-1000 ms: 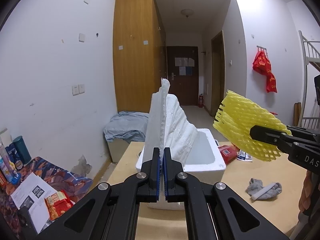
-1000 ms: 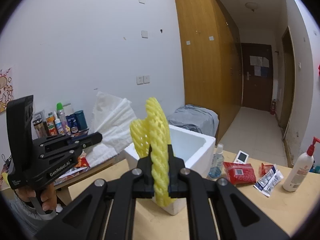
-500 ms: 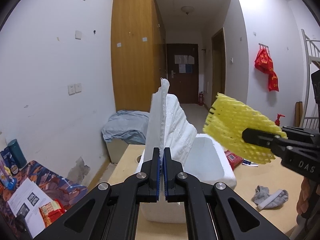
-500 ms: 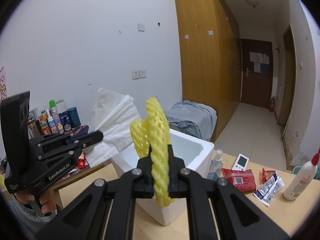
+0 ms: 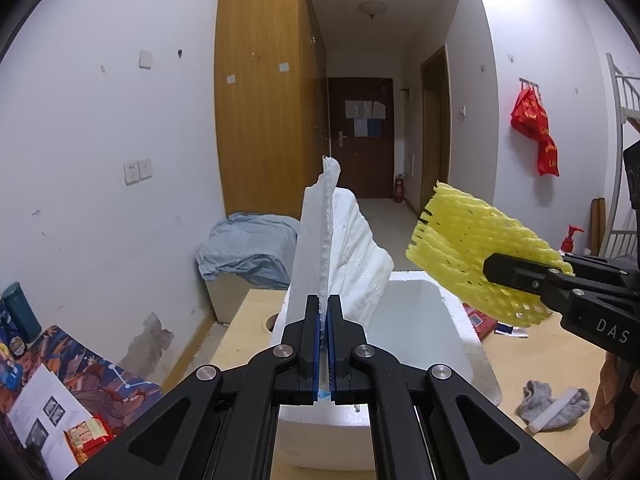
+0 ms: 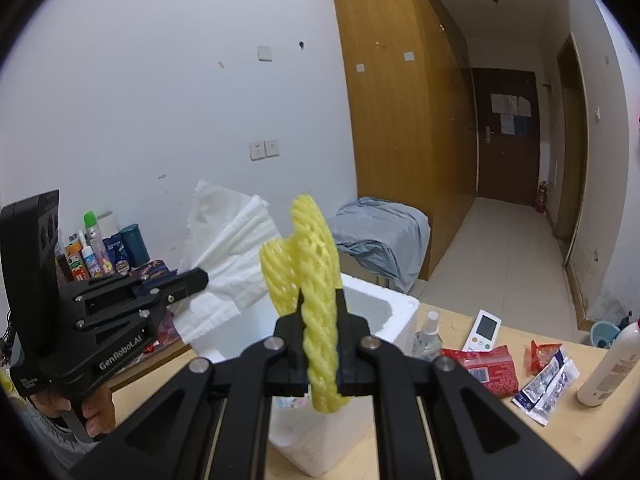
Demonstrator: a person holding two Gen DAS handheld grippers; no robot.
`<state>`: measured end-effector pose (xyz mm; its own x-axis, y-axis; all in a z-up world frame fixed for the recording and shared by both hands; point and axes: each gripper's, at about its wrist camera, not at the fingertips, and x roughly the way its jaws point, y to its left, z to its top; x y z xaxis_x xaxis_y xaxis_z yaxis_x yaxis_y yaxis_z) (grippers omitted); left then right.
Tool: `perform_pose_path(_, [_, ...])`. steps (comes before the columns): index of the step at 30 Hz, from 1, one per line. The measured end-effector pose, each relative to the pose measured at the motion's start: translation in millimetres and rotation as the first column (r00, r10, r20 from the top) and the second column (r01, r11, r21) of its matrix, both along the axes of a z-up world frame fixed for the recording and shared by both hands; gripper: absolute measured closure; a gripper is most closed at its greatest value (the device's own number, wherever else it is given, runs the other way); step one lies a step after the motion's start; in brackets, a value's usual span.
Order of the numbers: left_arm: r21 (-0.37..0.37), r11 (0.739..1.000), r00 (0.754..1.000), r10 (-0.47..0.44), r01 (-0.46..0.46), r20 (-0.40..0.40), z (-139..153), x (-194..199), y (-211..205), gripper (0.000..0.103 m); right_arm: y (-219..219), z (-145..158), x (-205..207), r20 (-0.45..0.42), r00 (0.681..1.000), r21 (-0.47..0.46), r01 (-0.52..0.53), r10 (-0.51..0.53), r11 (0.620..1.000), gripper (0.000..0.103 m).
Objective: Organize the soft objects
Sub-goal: 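Lift and carry the tissue and yellow net over the white foam box with both grippers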
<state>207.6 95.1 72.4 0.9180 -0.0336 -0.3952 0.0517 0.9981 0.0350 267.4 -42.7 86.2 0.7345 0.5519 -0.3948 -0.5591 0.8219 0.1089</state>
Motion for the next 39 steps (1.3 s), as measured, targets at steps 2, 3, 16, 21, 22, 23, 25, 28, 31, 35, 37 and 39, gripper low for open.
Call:
perform_pose_path(2, [0.003, 1.000, 1.000, -0.005, 0.005, -0.009, -1.9, 3.0, -1.9, 0.100, -1.4, -1.0, 1.6, -0.008, 1.000, -0.002, 0.004, -0.004, 1.000, 0.092])
perform_pose_path(3, [0.004, 1.000, 1.000, -0.010, 0.010, -0.012, -3.0, 3.4, -3.2, 0.100, -1.6, -0.5, 1.9, -0.008, 1.000, -0.004, 0.006, -0.006, 1.000, 0.092])
perform_pose_path(16, [0.002, 0.999, 0.998, -0.036, 0.036, -0.044, -7.4, 16.8, -7.8, 0.100, -3.1, 4.0, 4.1, -0.004, 1.000, -0.004, 0.021, -0.021, 1.000, 0.092])
perform_pose_path(21, [0.002, 0.999, 0.998, -0.045, 0.045, -0.047, -9.1, 21.9, -9.8, 0.100, -5.6, 5.9, 4.2, 0.003, 1.000, -0.005, 0.031, -0.031, 0.999, 0.092])
perform_pose_path(22, [0.005, 0.999, 0.998, -0.046, 0.046, -0.049, -9.7, 23.1, -10.4, 0.100, -5.9, 5.4, 4.1, 0.004, 0.999, -0.005, 0.033, -0.033, 0.999, 0.092])
perform_pose_path(23, [0.004, 0.999, 0.998, -0.046, 0.046, -0.050, -10.2, 23.8, -10.6, 0.100, -6.1, 5.3, 4.6, 0.004, 0.999, -0.004, 0.035, -0.035, 0.999, 0.092])
perform_pose_path(25, [0.003, 0.999, 0.998, -0.047, 0.047, -0.053, -10.8, 25.4, -9.6, 0.100, -6.5, 5.1, 4.9, 0.004, 0.999, -0.005, 0.038, -0.038, 0.999, 0.092])
perform_pose_path(28, [0.006, 0.999, 0.997, -0.048, 0.049, -0.053, -11.3, 26.9, -10.8, 0.100, -8.7, 5.5, 5.3, 0.006, 0.999, -0.002, 0.043, -0.043, 0.999, 0.092])
perform_pose_path(31, [0.008, 0.999, 0.997, -0.053, 0.053, -0.058, -13.1, 29.9, -13.3, 0.100, -11.1, 6.3, 5.5, 0.011, 0.999, 0.000, 0.049, -0.049, 0.999, 0.092])
perform_pose_path(35, [0.011, 0.998, 0.997, -0.054, 0.055, -0.051, -13.2, 34.5, -15.4, 0.100, -15.4, 6.8, 8.6, 0.008, 0.998, 0.004, 0.068, -0.068, 0.998, 0.092])
perform_pose_path(37, [0.015, 0.999, 0.997, -0.052, 0.052, -0.049, -13.3, 35.5, -16.1, 0.100, -16.9, 7.4, 8.9, 0.008, 0.997, 0.009, 0.072, -0.072, 0.997, 0.092])
perform_pose_path(39, [0.014, 0.998, 0.997, -0.054, 0.055, -0.051, -13.6, 36.3, -17.6, 0.100, -18.3, 9.1, 8.1, 0.014, 0.997, 0.012, 0.071, -0.071, 0.997, 0.092])
